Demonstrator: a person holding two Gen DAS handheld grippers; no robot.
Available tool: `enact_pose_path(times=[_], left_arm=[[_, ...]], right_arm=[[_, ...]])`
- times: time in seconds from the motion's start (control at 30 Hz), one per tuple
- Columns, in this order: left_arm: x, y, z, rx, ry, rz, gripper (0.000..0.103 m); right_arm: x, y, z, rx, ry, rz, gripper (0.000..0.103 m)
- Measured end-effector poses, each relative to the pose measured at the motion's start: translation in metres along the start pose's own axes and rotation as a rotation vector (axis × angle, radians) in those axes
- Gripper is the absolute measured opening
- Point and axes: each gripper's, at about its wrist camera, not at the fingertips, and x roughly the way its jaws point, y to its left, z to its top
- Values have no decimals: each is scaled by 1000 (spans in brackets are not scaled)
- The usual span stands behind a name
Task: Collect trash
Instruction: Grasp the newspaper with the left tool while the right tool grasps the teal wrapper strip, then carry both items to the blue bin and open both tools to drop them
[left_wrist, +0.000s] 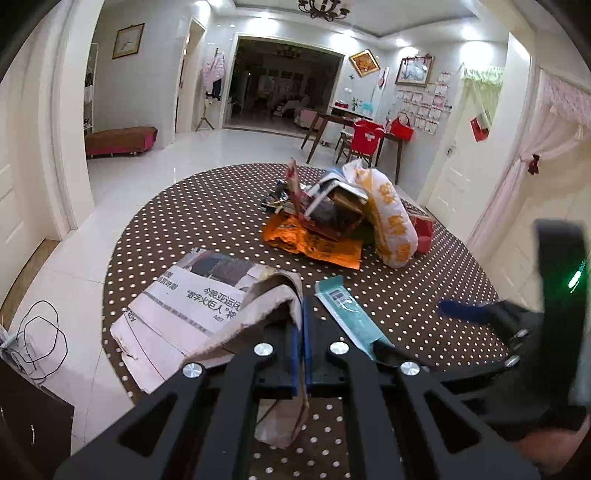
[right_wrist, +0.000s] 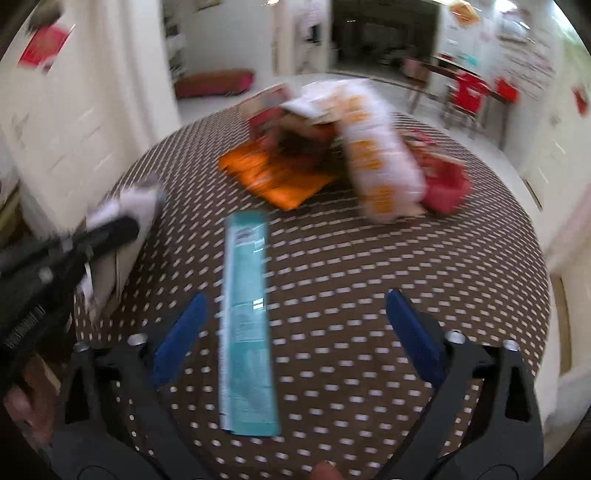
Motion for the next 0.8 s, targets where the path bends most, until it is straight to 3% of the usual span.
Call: enact_pose_path(times=[0.03,0.07,0.13,0.27,0.4,0.47,0.5,0.53,0.6,0.67,0.7,0.73,0.8], left_arm=[[-2,1,0,-3,-5,0,2],[-5,2,0,-6,-10,0,2],[-8,3,1,-9,-20,-2,2],[-12,3,3,-13,-36,-8,2],[-15,-1,6,-5,-48,-15,3],[-17,-2,6,-3,-50,-17,3],[-17,-2,7,-3,-52,-17,3],[-17,-2,7,-5,-53,-18,3],[-18,-2,7,-6,-54,-17,3],[-18,-2,7,-5,-55,-16,3],[-18,-2,7,-7,-54,-16,3],[-18,-2,7,-9,-55,-16,3],[-21,-1,7,-10,-57,-17,3]], right_arm=[[4,4,-1,-14,14,1,50],[8,6,-2,-21,24,28,48],[7,11,-4,-58,8,36,30],[0,12,-6,-95,11,49,20],[-9,-6,-7,-43,16,103,15],[-13,-16,-6,0,15,126,17],[-12,-17,-6,16,20,138,35],[-12,-21,-5,33,34,158,70],[-15,-17,-5,6,9,151,75],[-14,-6,-3,-65,16,130,68],[-9,0,-3,-93,26,126,45],[1,5,-3,-113,47,114,35],[-3,13,-3,-158,23,89,28]])
